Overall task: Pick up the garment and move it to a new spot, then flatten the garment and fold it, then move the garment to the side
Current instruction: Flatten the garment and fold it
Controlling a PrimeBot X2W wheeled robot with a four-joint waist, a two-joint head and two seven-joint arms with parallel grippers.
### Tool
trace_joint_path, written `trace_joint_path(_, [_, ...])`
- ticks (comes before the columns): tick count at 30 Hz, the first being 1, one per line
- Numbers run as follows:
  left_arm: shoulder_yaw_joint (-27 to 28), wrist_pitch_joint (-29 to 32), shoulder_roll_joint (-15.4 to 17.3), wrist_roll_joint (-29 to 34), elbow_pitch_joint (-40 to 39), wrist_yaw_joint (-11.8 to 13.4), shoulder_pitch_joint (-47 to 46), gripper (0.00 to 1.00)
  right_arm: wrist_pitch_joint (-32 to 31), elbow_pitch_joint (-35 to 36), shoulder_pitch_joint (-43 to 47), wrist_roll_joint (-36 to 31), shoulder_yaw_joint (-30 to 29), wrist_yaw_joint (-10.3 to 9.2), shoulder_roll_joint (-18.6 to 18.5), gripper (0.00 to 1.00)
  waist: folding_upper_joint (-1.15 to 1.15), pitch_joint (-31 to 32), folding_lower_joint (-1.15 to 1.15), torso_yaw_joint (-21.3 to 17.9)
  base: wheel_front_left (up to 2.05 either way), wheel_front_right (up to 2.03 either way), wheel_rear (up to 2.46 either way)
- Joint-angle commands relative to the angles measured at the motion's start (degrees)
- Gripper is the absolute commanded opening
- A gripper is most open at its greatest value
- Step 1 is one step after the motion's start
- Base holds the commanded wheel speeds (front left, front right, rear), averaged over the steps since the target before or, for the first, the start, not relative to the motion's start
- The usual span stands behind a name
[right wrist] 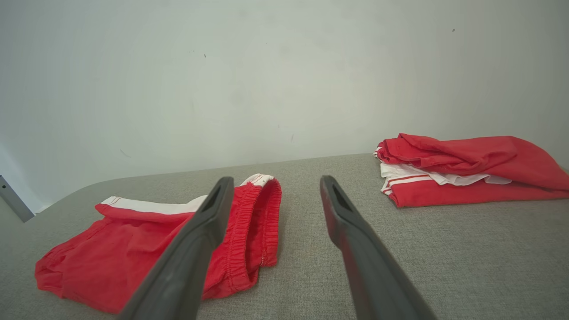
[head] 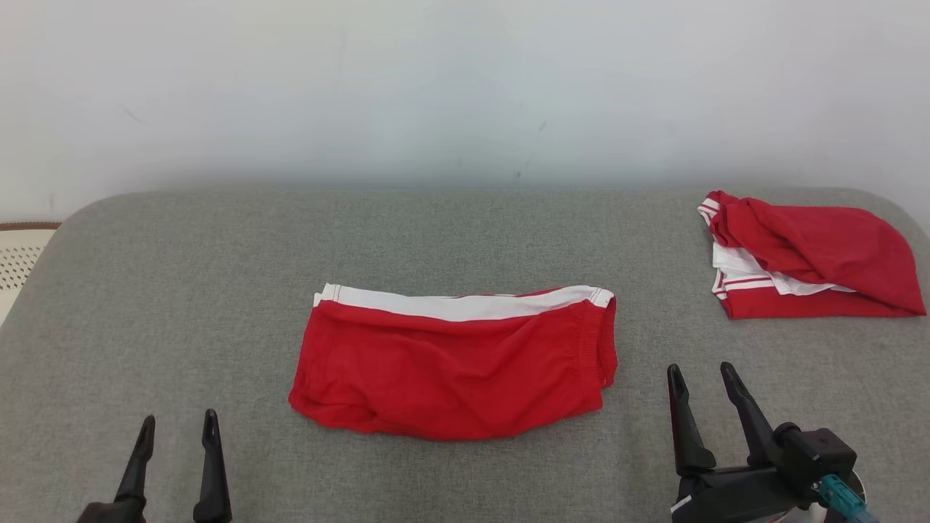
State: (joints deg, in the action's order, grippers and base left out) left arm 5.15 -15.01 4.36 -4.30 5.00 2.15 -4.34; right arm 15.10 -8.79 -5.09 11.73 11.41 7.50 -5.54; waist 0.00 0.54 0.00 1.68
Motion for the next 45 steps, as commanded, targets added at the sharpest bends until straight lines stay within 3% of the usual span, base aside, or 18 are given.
trace_joint_path(1, [0.04, -0.2, -0.07, 0.69, -0.01, 0.45, 1.39, 1.0, 0.04, -0.18, -0.06, 0.15, 0.2, -0.03, -0.38, 1.0, 0.0, 0.08, 0.0, 0.07, 0.0, 0.0, 0.0])
trace_joint_path(35, [-1.24, -0.2, -0.49, 1.11, -0.7, 0.94, 2.1, 1.0, -0.84, -1.94, -0.63, -0.53, -0.25, -0.03, 0.01, 1.0, 0.0, 0.37, 0.0, 0.57, 0.0, 0.0, 0.0])
trace_joint_path(45, [-2.18, -0.2, -0.69, 0.77, -0.12, 0.43, 0.7, 1.0, -2.8, -10.46, -10.53, -2.31, 0.84, -0.03, -0.14, 1.0, 0.0, -0.83, 0.0, 1.96, 0.0, 0.0, 0.0])
